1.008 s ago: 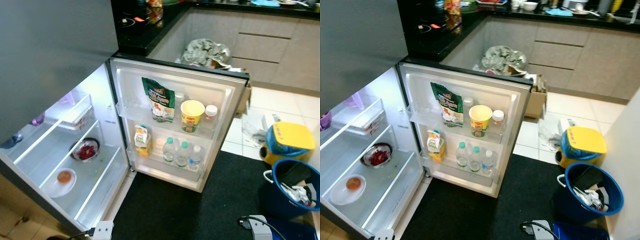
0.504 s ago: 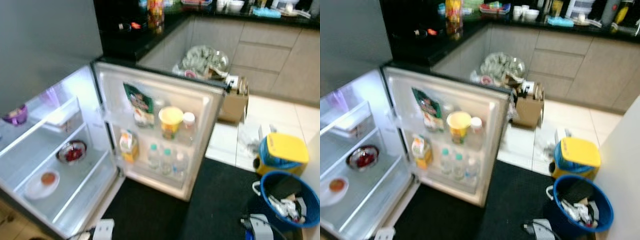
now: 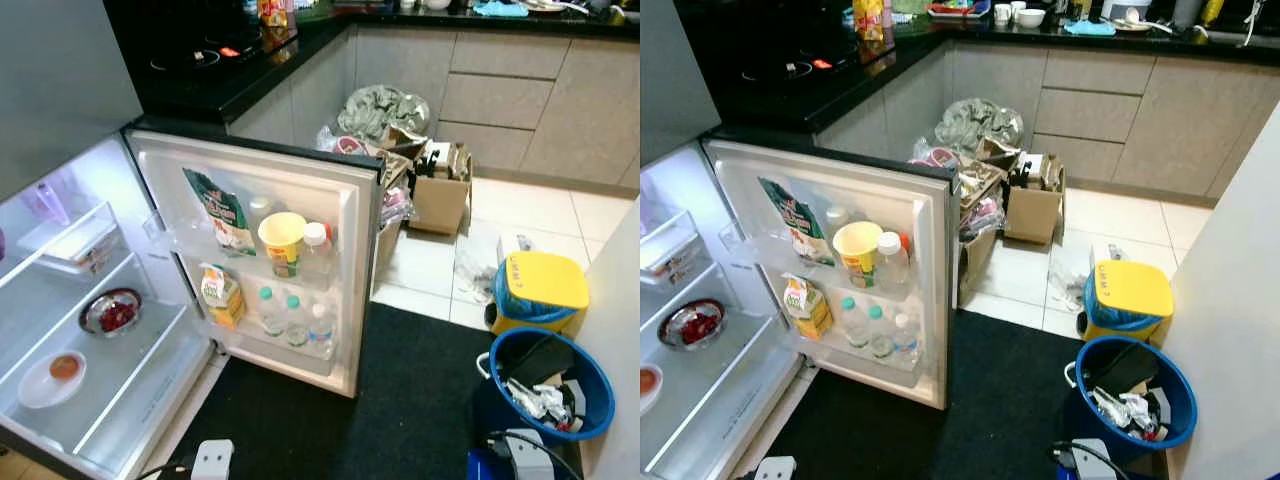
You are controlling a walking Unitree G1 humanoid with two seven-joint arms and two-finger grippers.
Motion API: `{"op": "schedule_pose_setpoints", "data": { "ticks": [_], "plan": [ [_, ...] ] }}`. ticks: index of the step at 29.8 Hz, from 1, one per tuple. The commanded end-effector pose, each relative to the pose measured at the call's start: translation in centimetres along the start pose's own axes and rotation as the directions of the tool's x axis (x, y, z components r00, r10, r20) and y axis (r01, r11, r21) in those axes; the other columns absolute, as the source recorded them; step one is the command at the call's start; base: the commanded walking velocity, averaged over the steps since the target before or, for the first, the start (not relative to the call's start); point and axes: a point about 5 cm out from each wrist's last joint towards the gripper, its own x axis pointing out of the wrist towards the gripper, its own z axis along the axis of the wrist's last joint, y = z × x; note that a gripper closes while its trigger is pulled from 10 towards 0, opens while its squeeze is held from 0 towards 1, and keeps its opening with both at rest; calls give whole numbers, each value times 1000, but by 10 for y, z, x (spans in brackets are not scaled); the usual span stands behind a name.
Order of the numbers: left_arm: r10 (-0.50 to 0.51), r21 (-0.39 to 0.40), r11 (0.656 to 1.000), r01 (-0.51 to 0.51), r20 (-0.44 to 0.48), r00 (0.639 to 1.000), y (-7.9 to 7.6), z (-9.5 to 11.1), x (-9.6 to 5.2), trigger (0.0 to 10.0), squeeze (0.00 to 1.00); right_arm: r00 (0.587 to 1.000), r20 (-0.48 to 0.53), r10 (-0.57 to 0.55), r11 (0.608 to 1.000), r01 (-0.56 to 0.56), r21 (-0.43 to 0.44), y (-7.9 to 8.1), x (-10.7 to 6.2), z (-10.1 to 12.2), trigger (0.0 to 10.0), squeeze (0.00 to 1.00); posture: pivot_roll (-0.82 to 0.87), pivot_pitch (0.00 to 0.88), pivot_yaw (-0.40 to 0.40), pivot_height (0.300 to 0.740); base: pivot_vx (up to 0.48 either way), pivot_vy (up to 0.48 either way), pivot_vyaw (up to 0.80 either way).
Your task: Restocking fridge
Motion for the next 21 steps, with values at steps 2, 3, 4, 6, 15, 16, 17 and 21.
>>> {"op": "schedule_pose_setpoints", "data": {
  "ticks": [2, 3, 4, 6, 15, 16, 17, 21],
  "plan": [
    [18, 13, 1000, -18, -6, 1000, 5, -1, -1, 10000, 0, 1000, 15, 6, 1000, -6, -10, 3, 1, 4, 10000, 0, -62, 0, -6, 740, 0, 0, 0],
    [18, 13, 1000, -18, -6, 1000, 5, -1, -1, 10000, 0, 1000, 15, 6, 1000, -6, -10, 3, 1, 4, 10000, 0, -62, 0, -6, 740, 0, 0, 0],
    [18, 14, 1000, -18, -6, 1000, 5, -1, -1, 10000, 0, 1000, 15, 7, 1000, -7, -9, 3, 1, 4, 10000, 0, -62, 0, -6, 740, 0, 0, 0],
    [18, 14, 1000, -17, -7, 1000, 4, -2, -1, 10000, 0, 1000, 12, 9, 1000, -9, -9, 4, 1, 3, 10000, 0, -60, 0, -6, 740, 0, 0, 0],
    [23, 0, 1000, -23, -9, 1000, 3, -3, -1, 10000, 0, 1000, 8, 13, 1000, -13, -11, 5, 1, 2, 10000, 0, -61, 0, -6, 740, 0, 0, 0],
    [24, 0, 1000, -24, -9, 1000, 3, -3, -1, 10000, 0, 1000, 8, 13, 1000, -13, -12, 5, 1, 2, 10000, 0, -61, 0, -6, 740, 0, 0, 0],
    [25, 3, 1000, -24, -10, 1000, 3, -3, -1, 10000, 0, 1000, 8, 14, 1000, -13, -12, 5, 1, 2, 10000, 0, -61, 0, -6, 740, 0, 0, 0],
    [25, 7, 1000, -25, -11, 1000, 2, -2, -1, 10000, 0, 1000, 7, 13, 1000, -13, -14, 5, 1, 2, 10000, 0, -61, 0, -14, 740, 0, 0, 0]
  ]
}}
